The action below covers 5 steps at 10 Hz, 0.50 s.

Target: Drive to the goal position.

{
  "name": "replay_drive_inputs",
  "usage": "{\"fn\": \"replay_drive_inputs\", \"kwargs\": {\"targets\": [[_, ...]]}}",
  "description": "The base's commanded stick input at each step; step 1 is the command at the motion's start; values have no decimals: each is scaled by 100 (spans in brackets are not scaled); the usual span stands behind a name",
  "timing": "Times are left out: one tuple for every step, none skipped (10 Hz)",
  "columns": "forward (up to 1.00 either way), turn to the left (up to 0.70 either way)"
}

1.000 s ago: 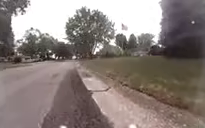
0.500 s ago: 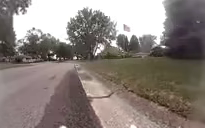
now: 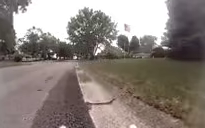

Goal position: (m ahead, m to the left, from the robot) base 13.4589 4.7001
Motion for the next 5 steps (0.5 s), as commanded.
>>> {"fn": "replay_drive_inputs", "kwargs": {"targets": [[50,50],[50,50],[50,50],[50,50],[50,50]]}}
